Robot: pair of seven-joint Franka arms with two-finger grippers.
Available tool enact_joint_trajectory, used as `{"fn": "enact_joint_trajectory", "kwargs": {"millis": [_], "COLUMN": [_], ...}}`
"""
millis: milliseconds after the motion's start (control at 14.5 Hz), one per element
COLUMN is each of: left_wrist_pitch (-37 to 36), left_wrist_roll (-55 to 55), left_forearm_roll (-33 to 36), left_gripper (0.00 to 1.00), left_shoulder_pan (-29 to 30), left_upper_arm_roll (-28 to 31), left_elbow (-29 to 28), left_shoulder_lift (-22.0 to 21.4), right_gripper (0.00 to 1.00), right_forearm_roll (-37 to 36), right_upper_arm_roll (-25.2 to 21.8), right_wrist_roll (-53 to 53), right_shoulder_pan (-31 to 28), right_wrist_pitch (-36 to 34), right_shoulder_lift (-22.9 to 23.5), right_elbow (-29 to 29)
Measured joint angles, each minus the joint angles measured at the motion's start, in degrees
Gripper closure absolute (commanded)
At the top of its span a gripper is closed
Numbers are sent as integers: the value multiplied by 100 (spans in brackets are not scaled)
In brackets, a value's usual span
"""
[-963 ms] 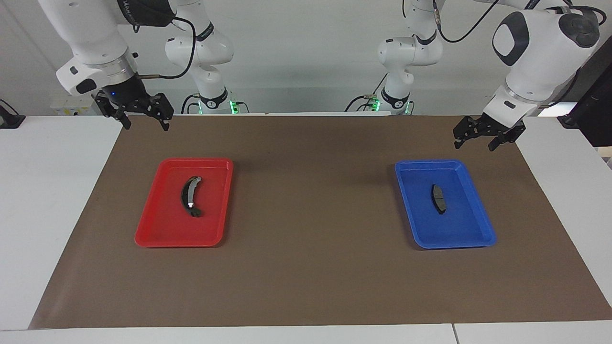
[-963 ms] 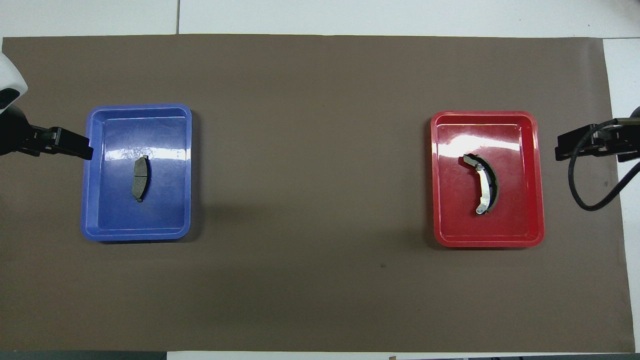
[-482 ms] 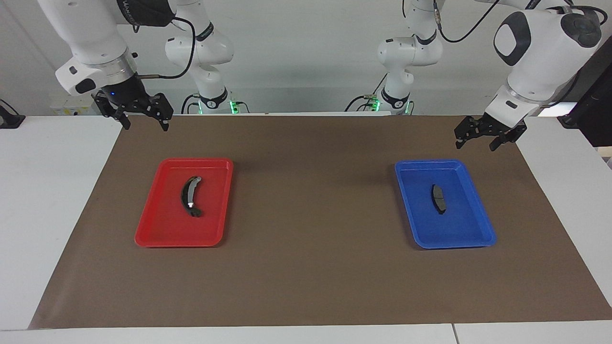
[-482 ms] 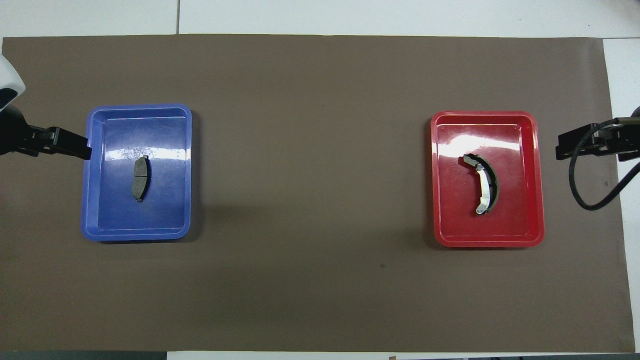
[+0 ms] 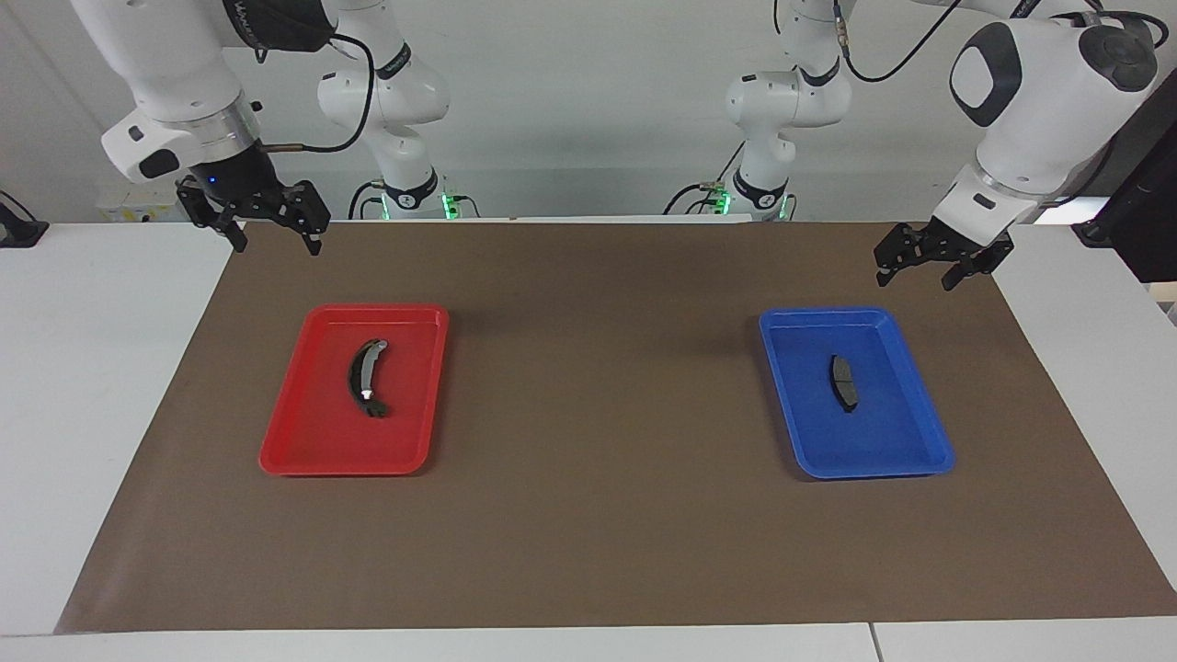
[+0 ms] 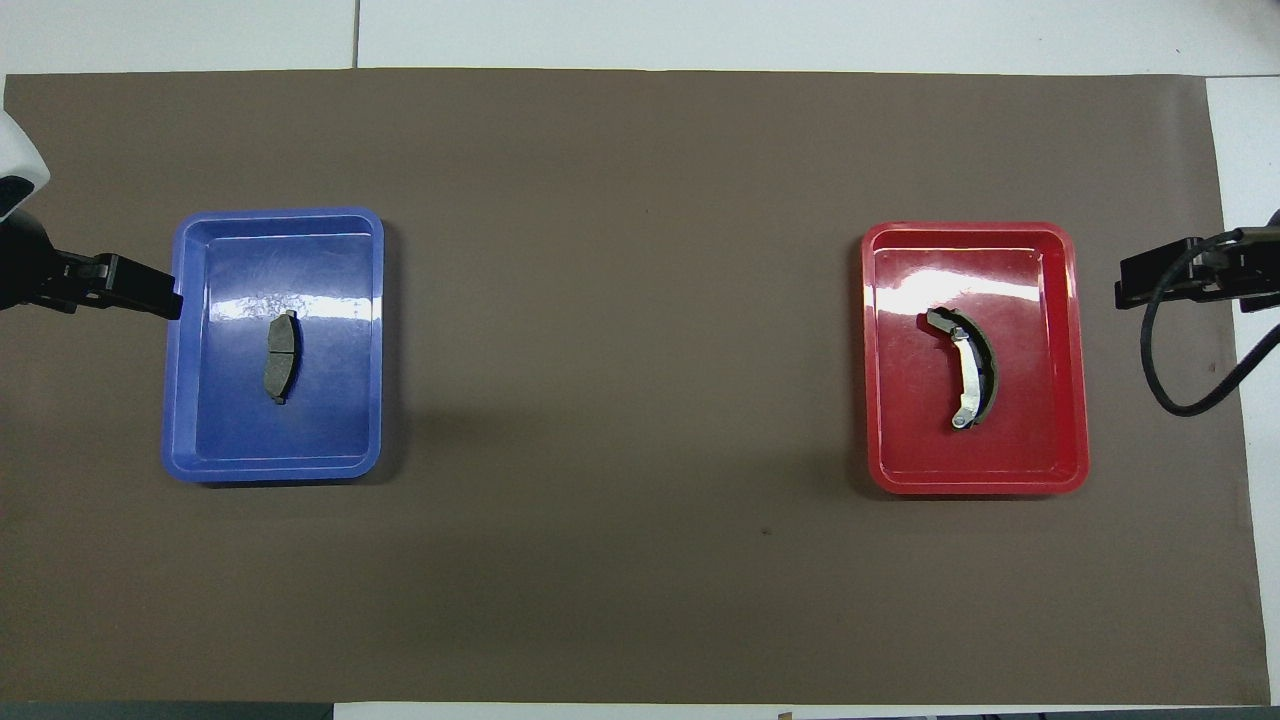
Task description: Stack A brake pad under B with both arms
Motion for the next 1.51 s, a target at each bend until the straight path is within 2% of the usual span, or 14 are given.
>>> {"fn": "enact_joint_trajectory", "kwargs": {"millis": [1514], "left_wrist_pitch": [-1], "left_wrist_roll": [1], "left_forearm_roll": [0], "left_gripper": [1], "left_shoulder_pan": [0], "left_upper_arm_roll": [0], "left_elbow": [0], "left_shoulder_lift": [0], "right_gripper": [0], "right_forearm_roll": [-1], "right_upper_arm_roll": [-11], "right_wrist_roll": [0], "right_shoulder_pan": [-3], "right_wrist_pitch": [51], "right_shoulder_lift": [-6], "right_elbow": [-141]}}
